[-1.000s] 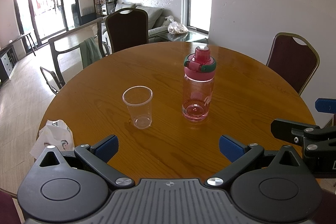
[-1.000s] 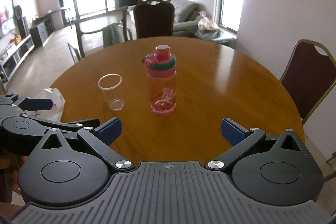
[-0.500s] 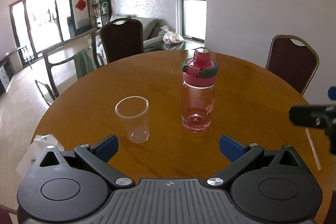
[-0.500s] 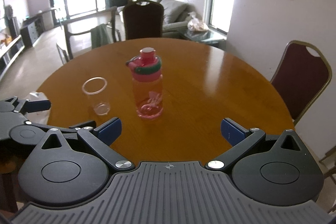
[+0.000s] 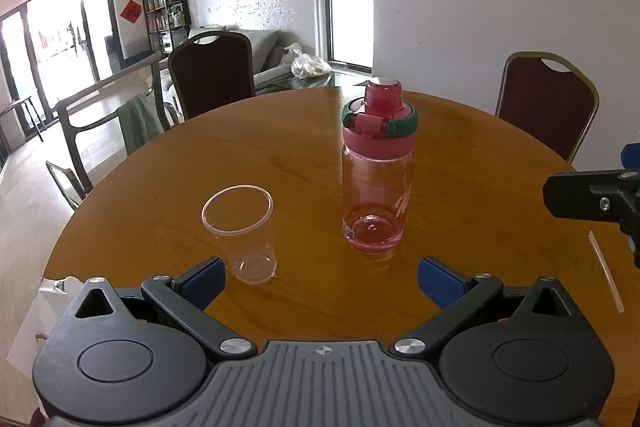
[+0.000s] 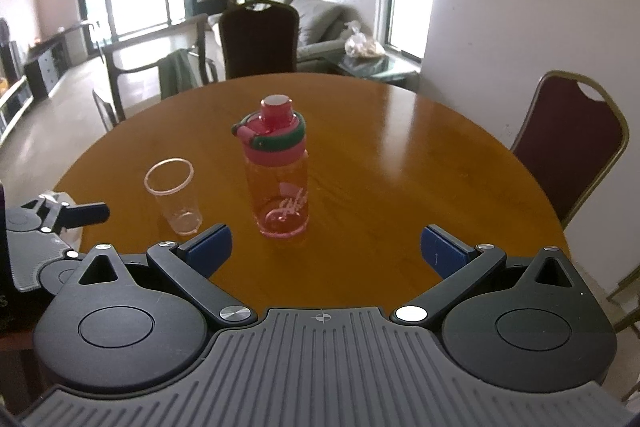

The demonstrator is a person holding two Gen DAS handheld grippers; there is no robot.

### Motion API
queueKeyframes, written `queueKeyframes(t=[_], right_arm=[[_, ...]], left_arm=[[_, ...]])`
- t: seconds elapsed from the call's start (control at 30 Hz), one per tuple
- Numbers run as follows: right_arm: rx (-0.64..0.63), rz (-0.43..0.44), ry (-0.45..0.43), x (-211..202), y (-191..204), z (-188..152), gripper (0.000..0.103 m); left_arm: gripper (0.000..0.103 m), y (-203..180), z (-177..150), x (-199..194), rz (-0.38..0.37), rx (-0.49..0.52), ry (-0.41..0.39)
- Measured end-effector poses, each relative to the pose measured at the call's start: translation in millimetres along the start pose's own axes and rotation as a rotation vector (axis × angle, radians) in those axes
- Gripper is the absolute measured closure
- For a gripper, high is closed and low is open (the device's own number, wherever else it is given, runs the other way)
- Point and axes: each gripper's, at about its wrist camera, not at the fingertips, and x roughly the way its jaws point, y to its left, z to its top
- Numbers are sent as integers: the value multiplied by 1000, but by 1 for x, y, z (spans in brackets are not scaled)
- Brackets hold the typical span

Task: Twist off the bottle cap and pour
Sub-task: 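Move the left tool toward the pink bottle while the right tool follows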

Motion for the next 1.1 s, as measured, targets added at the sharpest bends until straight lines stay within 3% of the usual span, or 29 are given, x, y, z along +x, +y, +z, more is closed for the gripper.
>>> queueKeyframes(t=[0.23, 0.4, 0.6, 0.87, 1.03, 1.1], right_arm=[[-43, 103, -6, 27, -31, 11, 0], [-126, 229, -23, 46, -58, 18, 0], [-197, 301, -4, 63, -66, 25, 0], [-209, 266, -3, 78, -70, 35, 0], [-189, 265, 31, 88, -72, 35, 2], [-169, 250, 38, 89, -71, 36, 3]], left_arm=[[1, -16, 4, 10, 38, -27, -12], [1, -35, 10, 19, 37, -45, -37], [1, -56, 11, 34, 115, -149, -38], [1, -72, 16, 57, 165, -68, -59], [1, -53, 20, 78, 145, -175, 18], [1, -51, 21, 83, 130, -162, 29]])
